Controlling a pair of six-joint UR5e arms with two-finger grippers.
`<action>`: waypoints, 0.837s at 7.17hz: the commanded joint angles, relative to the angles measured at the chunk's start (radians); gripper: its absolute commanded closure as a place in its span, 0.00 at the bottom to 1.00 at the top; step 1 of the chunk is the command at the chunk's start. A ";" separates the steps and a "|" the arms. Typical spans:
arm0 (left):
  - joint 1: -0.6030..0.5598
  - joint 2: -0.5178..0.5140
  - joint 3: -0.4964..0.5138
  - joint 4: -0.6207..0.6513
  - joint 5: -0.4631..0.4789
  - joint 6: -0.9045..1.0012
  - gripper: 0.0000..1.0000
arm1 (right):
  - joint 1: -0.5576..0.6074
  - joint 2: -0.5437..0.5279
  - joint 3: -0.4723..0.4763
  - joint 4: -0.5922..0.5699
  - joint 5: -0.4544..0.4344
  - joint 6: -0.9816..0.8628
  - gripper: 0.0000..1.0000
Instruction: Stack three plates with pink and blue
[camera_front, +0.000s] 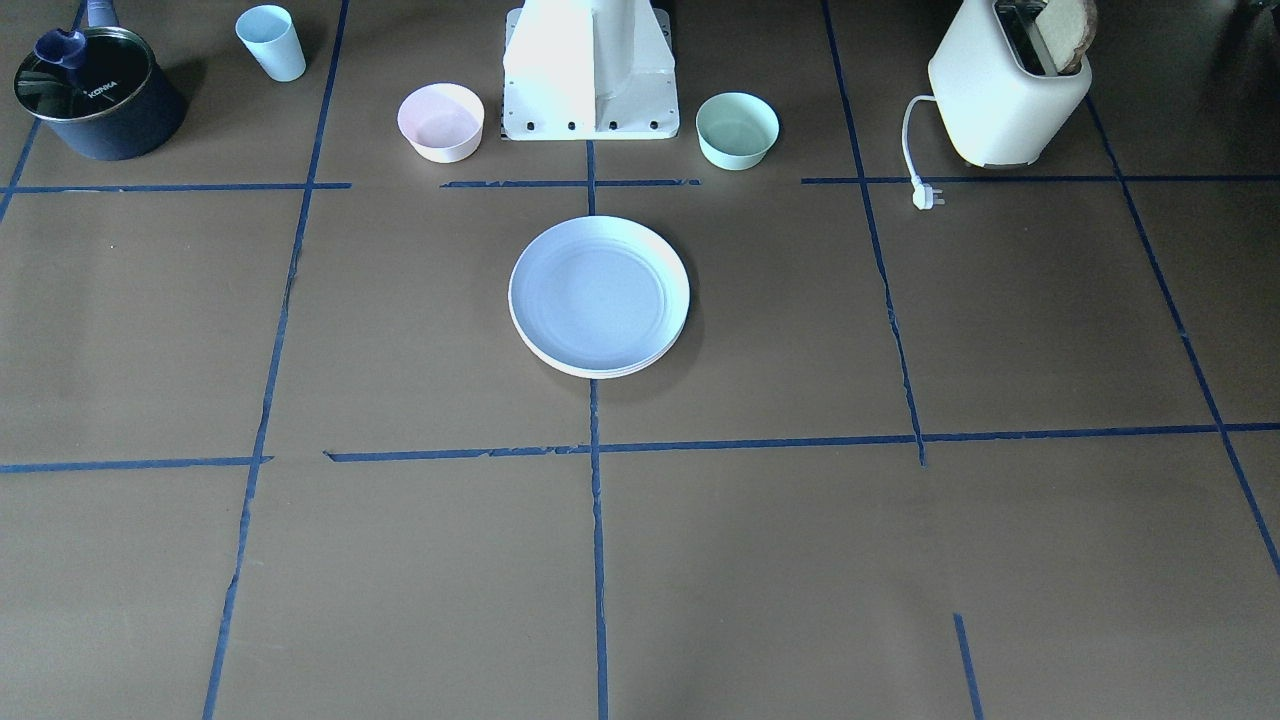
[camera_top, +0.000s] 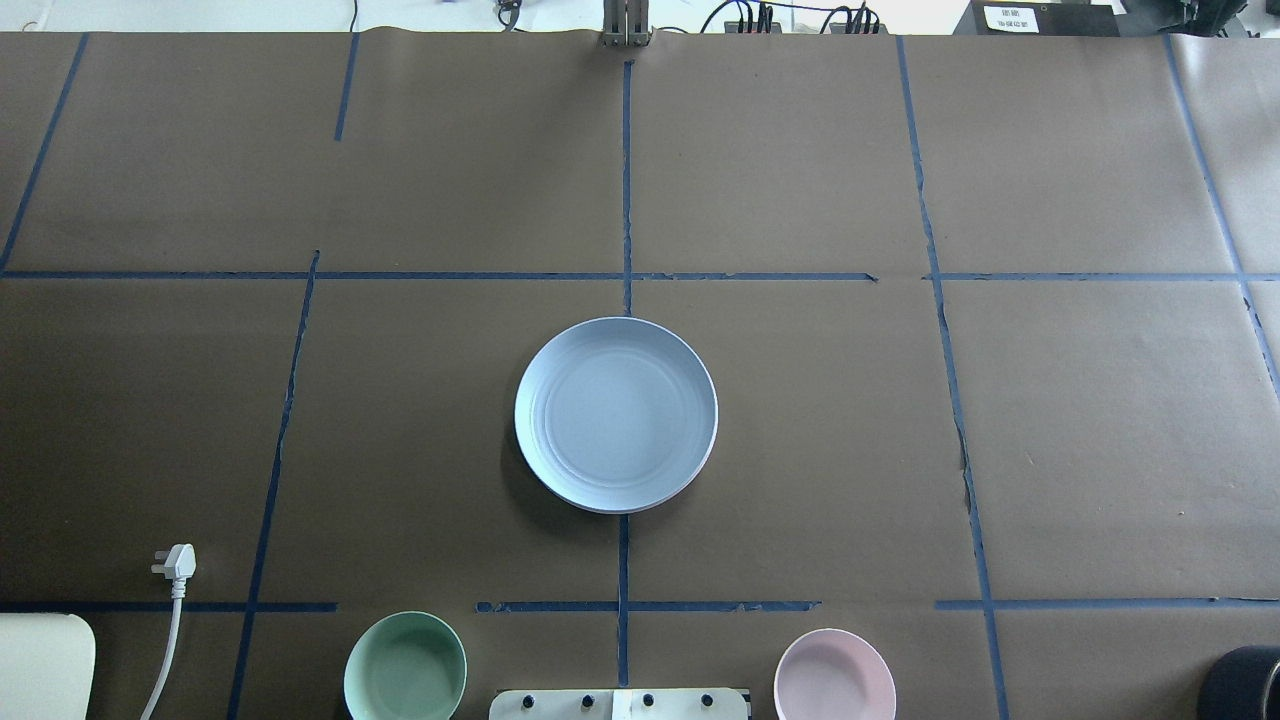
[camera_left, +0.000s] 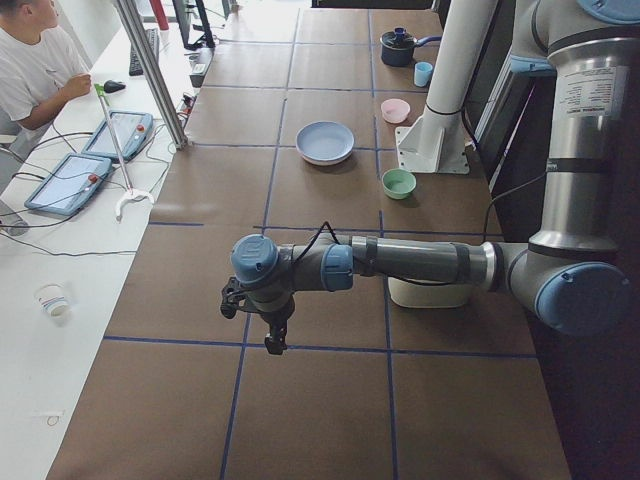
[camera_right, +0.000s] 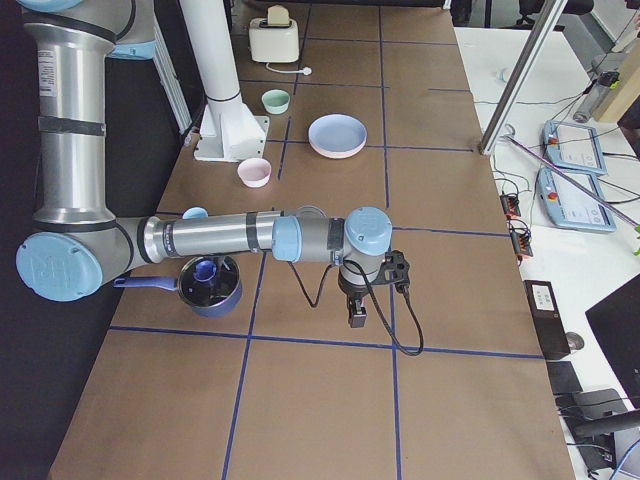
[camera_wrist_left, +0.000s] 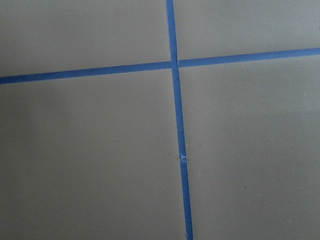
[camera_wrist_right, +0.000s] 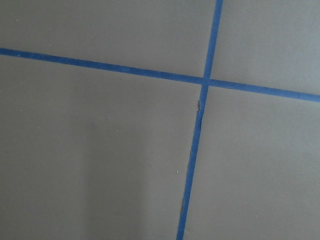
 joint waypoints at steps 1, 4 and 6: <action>0.000 0.005 -0.005 -0.068 0.008 0.002 0.00 | 0.000 0.001 0.001 0.002 0.006 0.001 0.00; 0.000 0.005 0.000 -0.075 0.010 0.003 0.00 | 0.000 0.001 -0.001 0.003 0.004 0.001 0.00; 0.000 0.000 -0.003 -0.075 0.012 0.003 0.00 | 0.000 0.001 -0.001 0.003 0.006 0.001 0.00</action>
